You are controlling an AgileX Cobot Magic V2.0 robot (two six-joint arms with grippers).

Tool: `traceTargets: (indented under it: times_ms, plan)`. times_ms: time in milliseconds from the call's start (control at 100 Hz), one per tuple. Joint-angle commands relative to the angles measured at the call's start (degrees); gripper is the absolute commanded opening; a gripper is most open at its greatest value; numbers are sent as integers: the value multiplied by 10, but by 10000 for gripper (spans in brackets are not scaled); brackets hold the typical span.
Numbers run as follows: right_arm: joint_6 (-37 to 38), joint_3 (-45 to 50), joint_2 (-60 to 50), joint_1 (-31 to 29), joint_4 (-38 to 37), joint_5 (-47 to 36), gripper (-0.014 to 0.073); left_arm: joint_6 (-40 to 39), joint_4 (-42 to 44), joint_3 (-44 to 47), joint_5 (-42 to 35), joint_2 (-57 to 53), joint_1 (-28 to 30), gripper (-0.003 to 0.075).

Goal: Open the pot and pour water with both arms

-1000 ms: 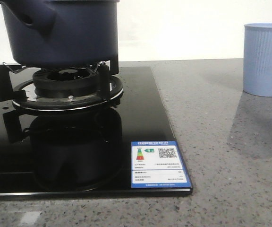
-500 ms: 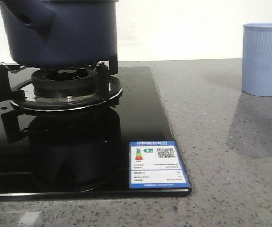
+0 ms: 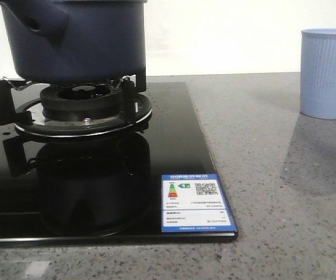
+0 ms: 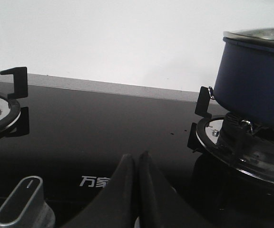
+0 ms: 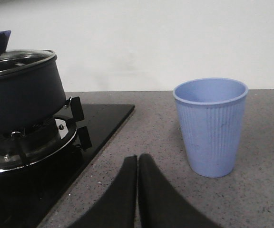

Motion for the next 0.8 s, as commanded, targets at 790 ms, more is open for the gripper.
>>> traceTargets:
  times_ms: [790]
  plan:
    - [-2,-15,2,-3,12,20,-56,-6,1,19,-38,-15,-4,-19]
